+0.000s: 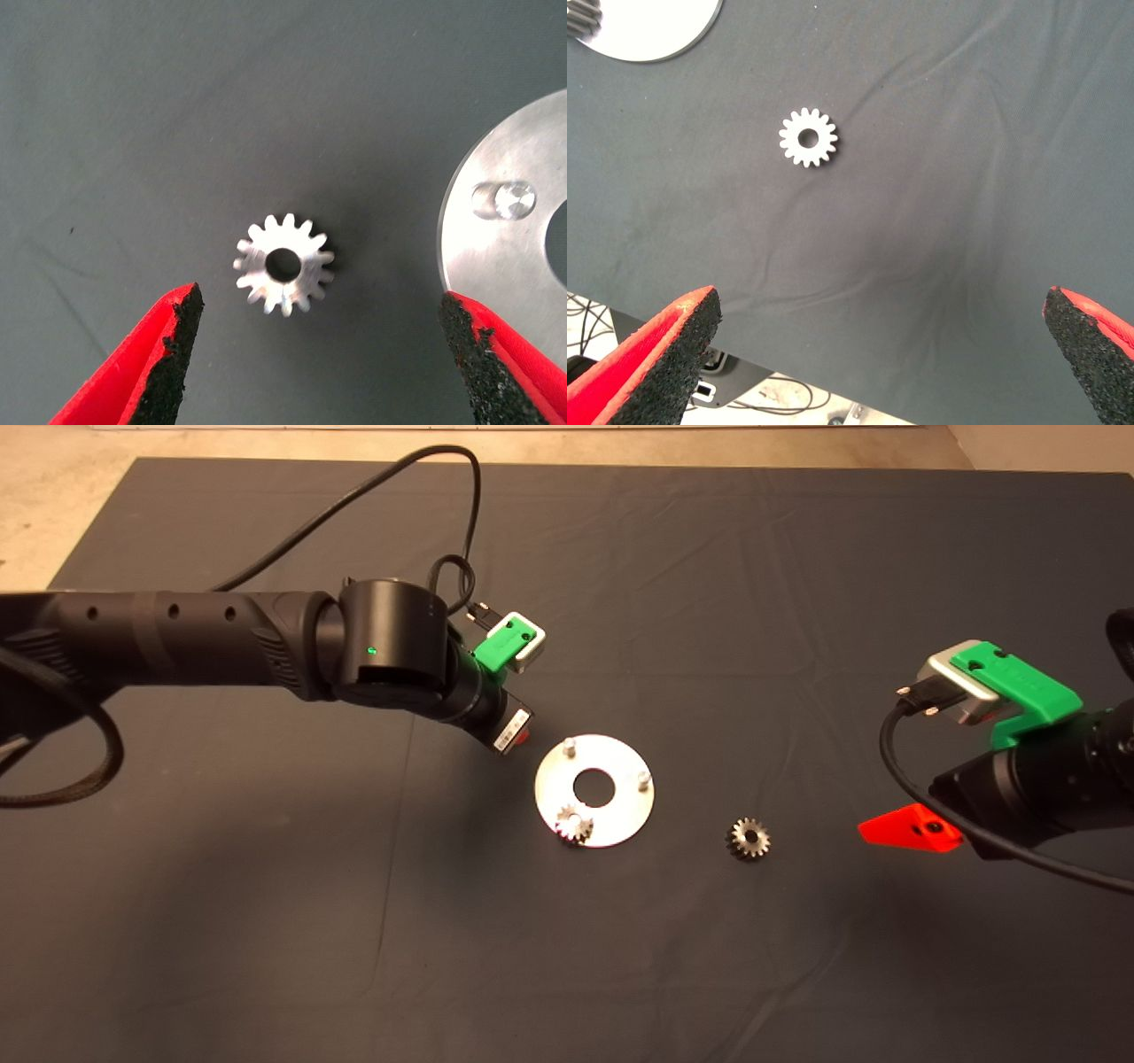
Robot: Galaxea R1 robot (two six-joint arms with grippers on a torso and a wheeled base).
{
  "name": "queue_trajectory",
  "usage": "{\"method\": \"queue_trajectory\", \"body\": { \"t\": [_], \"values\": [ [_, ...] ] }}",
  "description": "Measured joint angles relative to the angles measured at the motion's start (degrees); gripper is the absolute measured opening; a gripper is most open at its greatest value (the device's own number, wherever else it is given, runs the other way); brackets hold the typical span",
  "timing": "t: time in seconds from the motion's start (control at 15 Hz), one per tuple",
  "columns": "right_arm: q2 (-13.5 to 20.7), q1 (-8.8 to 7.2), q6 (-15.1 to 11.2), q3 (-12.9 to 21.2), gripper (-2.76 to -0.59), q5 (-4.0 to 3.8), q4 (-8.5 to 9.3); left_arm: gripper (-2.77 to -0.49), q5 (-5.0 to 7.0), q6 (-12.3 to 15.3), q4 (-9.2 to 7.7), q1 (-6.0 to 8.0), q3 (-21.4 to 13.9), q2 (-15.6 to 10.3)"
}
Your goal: Install three planetary gears onto the carrier pins
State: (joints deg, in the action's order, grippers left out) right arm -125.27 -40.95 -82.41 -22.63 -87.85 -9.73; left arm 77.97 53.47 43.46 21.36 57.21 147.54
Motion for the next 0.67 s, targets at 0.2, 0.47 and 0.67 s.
{"method": "queue_trajectory", "body": {
  "t": [0.2, 0.47, 0.67],
  "values": [
    [0.00, -0.06, 0.00, 0.09, -0.63, 0.00, 0.64, -1.37, -0.27, -0.02, 0.30, -1.30, 0.54, 0.06],
    [0.00, -0.67, 0.00, 0.06, -0.63, 0.00, 0.85, -1.37, -0.50, -0.02, 1.13, -3.27, 0.73, 0.04],
    [0.00, -0.67, 0.00, 0.06, -0.63, 0.00, 0.94, -1.37, -1.09, -0.02, 2.88, -4.17, 0.87, 0.04]
  ]
}}
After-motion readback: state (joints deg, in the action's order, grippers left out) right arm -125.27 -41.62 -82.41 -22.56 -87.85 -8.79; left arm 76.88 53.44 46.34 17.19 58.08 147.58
